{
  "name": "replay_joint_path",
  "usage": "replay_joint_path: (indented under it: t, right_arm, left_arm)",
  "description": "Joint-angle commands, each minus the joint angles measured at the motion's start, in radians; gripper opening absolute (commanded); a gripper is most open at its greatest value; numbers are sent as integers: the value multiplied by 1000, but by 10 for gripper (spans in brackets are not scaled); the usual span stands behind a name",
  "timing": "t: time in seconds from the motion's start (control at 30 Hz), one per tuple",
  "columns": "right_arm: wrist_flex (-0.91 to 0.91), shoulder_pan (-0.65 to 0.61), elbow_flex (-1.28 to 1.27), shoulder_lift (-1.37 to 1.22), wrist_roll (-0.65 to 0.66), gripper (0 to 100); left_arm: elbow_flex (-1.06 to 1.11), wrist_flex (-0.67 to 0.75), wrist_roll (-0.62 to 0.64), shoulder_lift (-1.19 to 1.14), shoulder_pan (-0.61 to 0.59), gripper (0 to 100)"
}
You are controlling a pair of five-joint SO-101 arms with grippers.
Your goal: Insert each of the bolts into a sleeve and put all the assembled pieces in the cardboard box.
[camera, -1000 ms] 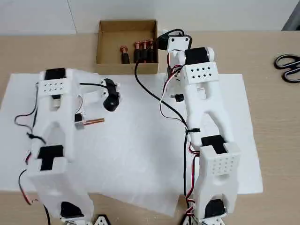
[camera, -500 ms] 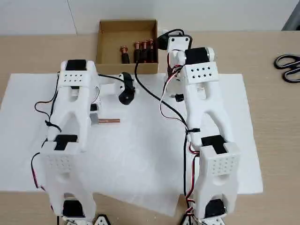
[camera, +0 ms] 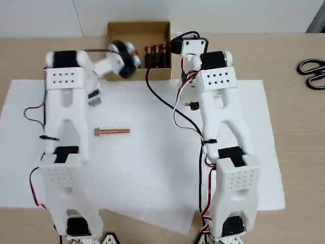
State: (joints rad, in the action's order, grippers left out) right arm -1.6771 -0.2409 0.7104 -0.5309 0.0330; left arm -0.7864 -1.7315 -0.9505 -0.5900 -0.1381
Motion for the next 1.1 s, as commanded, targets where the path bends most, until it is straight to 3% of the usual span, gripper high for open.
replay_joint_path:
  t: [0.0, 0.23, 0.4, 0.5, 0.73, 0.87, 1.07]
  right_arm:
    - [4, 8, 3, 68, 9, 3]
    - [2, 8, 3, 70, 9, 3]
    - [2, 8, 3, 74, 9, 3]
    - [2, 8, 3, 74, 9, 3]
    - [-1, 4, 3, 74, 6, 3]
    - [-2, 4, 3, 73, 6, 3]
    - [-2, 4, 3, 70, 5, 3]
  left_arm:
    - [-50, -21, 152, 129, -17, 148]
    - [94, -21, 302, 474, -8, 148]
    - [283, -20, 862, 721, -17, 151]
    - [397, -20, 1094, 818, -14, 152]
    - [754, -8, 1148, 968, 14, 148]
    - [941, 127, 1183, 965, 26, 152]
    - [997, 295, 1594, 879, 31, 152]
